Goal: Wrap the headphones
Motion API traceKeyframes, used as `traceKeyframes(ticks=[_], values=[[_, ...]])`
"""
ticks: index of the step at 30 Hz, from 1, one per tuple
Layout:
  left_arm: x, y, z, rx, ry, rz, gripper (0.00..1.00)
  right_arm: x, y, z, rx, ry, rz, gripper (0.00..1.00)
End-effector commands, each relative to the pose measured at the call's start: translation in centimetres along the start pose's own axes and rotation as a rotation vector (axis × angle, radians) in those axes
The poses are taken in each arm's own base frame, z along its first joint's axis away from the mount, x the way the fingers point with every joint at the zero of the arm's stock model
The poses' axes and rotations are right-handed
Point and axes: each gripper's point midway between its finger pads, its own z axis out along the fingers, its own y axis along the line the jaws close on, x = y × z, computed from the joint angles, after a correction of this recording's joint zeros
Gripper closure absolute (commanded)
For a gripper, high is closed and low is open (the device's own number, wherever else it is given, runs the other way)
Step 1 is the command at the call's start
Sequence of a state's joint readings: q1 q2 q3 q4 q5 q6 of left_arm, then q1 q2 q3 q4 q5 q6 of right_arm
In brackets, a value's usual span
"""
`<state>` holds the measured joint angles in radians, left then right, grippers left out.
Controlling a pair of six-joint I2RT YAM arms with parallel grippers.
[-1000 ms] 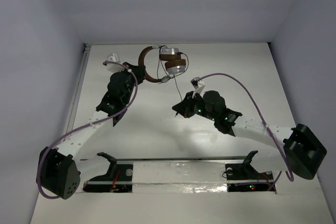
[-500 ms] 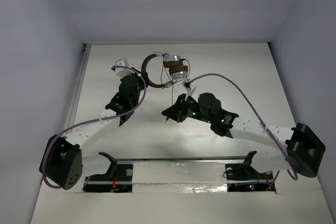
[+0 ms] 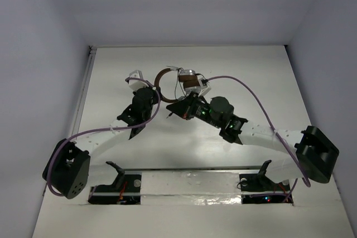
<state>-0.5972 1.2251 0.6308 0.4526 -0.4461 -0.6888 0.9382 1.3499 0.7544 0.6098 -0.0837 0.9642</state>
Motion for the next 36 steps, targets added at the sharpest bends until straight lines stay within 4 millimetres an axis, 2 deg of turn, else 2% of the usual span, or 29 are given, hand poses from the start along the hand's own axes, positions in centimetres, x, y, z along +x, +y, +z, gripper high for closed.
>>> traceKeyframes(ticks=[1, 7, 13, 14, 18, 20, 22, 24, 25, 26, 28, 29, 31, 32, 36], values=[[-1.7, -2.6, 0.0, 0.087, -0.06, -0.063, 1.0, -3.7, 3.8, 1.1, -0.088, -0.149, 0.092, 0.95], [-0.5, -3.0, -0.1, 0.098, -0.019, -0.045, 1.0, -5.7, 2.4, 1.4, -0.007, -0.264, 0.147, 0.92], [0.5, -3.4, -0.1, 0.107, 0.025, -0.033, 1.0, -7.1, -0.5, 0.8, 0.119, -0.372, 0.17, 0.87], [0.7, -3.4, -0.1, 0.106, 0.03, -0.032, 1.0, -7.4, -1.1, 0.7, 0.144, -0.402, 0.182, 0.82], [1.4, -3.5, 0.4, 0.093, 0.06, -0.027, 1.0, -8.0, -3.4, 0.9, 0.236, -0.461, 0.185, 0.82], [1.5, -4.0, 0.7, 0.087, 0.066, -0.02, 1.0, -8.1, -4.9, 1.3, 0.298, -0.489, 0.168, 0.83], [1.7, -3.9, 1.0, 0.071, 0.075, -0.009, 1.0, -8.1, -5.2, 1.9, 0.33, -0.495, 0.147, 0.83], [1.9, -3.9, 1.2, 0.061, 0.088, 0.002, 1.0, -7.7, -6.7, 2.5, 0.388, -0.488, 0.102, 0.82], [1.7, -4.2, 1.4, 0.064, 0.087, 0.004, 1.0, -7.8, -6.2, 3.0, 0.386, -0.488, 0.094, 0.82], [1.7, -4.2, 1.4, 0.059, 0.094, 0.015, 1.0, -7.3, -7.2, 3.4, 0.423, -0.473, 0.06, 0.82], [1.8, -4.4, 1.5, 0.059, 0.103, 0.025, 1.0, -6.9, -7.6, 3.9, 0.452, -0.461, 0.037, 0.82], [1.5, -4.8, 1.6, 0.062, 0.1, 0.03, 1.0, -7.3, -7.7, 4.0, 0.468, -0.475, 0.02, 0.82], [1.4, -4.7, 1.6, 0.049, 0.105, 0.043, 1.0, -7.0, -8.5, 4.2, 0.5, -0.465, 0.003, 0.82], [1.2, -4.9, 1.7, 0.05, 0.102, 0.045, 1.0, -6.9, -8.2, 4.3, 0.505, -0.464, -0.012, 0.82], [1.1, -5.1, 2.0, 0.041, 0.107, 0.063, 1.0, -7.3, -9.4, 3.9, 0.599, -0.493, -0.073, 0.82]])
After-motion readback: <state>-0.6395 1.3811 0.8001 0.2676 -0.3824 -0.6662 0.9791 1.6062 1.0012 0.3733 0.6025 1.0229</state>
